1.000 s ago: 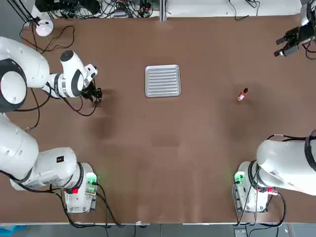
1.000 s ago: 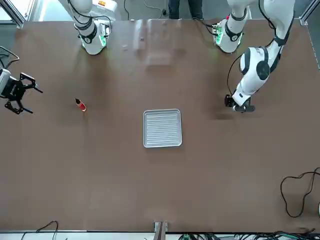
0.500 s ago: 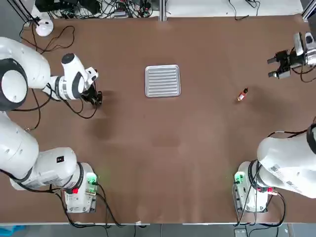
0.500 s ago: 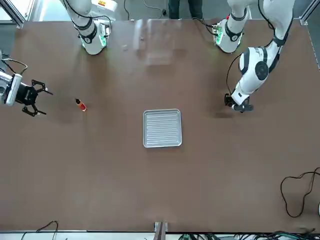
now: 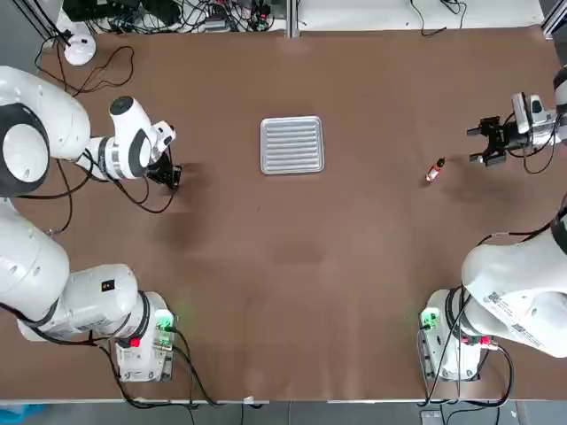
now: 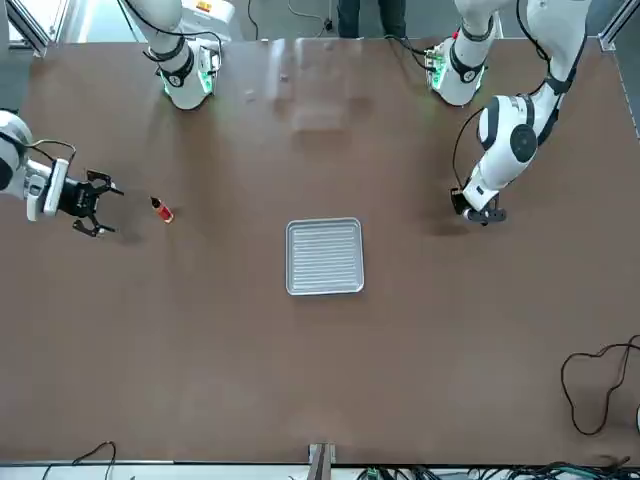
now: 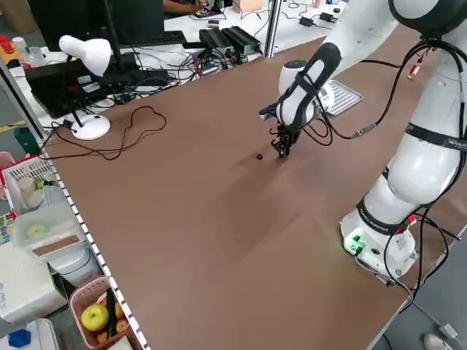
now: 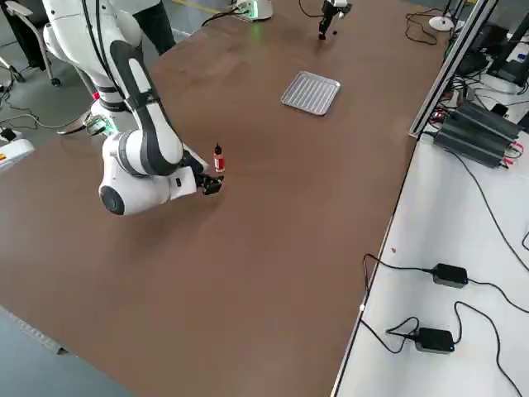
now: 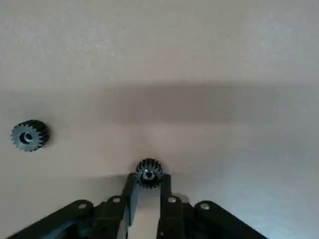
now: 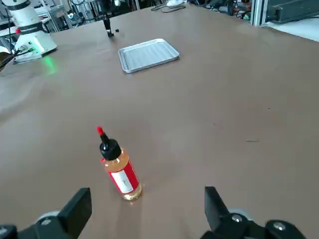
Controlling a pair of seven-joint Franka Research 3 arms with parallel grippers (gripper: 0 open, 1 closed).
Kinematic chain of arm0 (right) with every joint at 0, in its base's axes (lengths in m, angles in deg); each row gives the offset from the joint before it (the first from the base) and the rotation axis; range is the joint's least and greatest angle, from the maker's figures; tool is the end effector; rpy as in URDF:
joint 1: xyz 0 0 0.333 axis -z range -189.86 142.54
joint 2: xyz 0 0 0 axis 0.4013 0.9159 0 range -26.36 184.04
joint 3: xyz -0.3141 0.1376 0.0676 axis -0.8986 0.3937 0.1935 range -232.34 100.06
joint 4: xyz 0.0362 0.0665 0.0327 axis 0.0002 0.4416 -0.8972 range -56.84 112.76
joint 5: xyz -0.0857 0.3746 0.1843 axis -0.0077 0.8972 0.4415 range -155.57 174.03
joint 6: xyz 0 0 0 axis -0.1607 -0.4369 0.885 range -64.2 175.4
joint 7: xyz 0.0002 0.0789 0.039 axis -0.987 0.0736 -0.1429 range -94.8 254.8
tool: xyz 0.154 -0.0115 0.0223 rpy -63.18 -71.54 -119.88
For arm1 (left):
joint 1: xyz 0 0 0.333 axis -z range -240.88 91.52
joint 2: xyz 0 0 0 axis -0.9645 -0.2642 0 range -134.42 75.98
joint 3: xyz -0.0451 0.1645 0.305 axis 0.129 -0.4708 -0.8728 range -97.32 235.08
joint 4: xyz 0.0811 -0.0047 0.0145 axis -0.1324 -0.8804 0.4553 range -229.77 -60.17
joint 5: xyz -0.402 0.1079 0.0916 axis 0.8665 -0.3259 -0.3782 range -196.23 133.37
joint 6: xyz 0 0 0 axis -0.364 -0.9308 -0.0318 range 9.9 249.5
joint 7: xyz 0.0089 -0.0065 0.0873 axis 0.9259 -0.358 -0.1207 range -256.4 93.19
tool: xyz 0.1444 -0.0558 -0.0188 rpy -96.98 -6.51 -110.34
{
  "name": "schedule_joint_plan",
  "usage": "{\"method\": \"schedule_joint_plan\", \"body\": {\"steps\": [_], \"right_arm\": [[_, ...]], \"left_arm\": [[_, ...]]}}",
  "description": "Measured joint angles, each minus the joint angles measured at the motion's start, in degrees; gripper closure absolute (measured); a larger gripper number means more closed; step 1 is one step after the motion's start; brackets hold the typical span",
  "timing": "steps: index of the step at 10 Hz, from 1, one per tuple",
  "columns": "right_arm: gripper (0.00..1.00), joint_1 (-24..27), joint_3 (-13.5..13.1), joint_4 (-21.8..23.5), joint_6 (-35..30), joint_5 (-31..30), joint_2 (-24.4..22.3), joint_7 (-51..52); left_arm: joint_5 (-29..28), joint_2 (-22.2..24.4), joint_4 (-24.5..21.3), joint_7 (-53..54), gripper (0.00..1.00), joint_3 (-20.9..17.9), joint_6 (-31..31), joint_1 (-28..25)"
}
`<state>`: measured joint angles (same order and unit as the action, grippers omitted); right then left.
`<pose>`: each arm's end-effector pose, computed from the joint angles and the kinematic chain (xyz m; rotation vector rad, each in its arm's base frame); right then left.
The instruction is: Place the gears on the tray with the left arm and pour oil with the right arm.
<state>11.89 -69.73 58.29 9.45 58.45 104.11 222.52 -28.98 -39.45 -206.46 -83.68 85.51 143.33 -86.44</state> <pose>0.4563 -0.2359 0.1622 -1.7940 -1.3209 -0.8812 0.4175 -0.0432 0.1264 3.0788 -0.0090 -0.1196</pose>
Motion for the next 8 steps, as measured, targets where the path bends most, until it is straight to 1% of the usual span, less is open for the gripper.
{"method": "schedule_joint_plan", "body": {"steps": [2, 4, 5, 6, 8], "right_arm": [[0.0, 0.25, 0.01, -0.02, -0.14, 0.18, 3.45, 5.89], [0.0, 0.27, 0.09, -0.06, -1.82, 0.24, 5.82, 12.05], [0.0, 0.27, 0.15, -0.11, -2.66, 0.24, 6.48, 13.98], [0.0, 0.27, 0.23, -0.15, -3.52, 0.24, 7.15, 14.38], [0.0, 0.27, 0.44, -0.22, -4.29, 0.24, 9.44, 15.05]], "left_arm": [[0.0, 0.0, 0.09, 0.0, 0.78, 0.04, 0.05, 0.01], [0.0, 0.01, 1.18, -1.23, 0.78, 0.06, 0.27, 0.03], [0.0, 0.02, 2.99, -3.29, 0.78, 0.48, -0.04, 0.05], [0.0, 0.03, 6.05, -6.31, 0.78, 1.9, -2.35, 0.1], [0.0, -0.01, 14.14, -13.9, 0.78, 6.26, -9.13, 0.72]]}}
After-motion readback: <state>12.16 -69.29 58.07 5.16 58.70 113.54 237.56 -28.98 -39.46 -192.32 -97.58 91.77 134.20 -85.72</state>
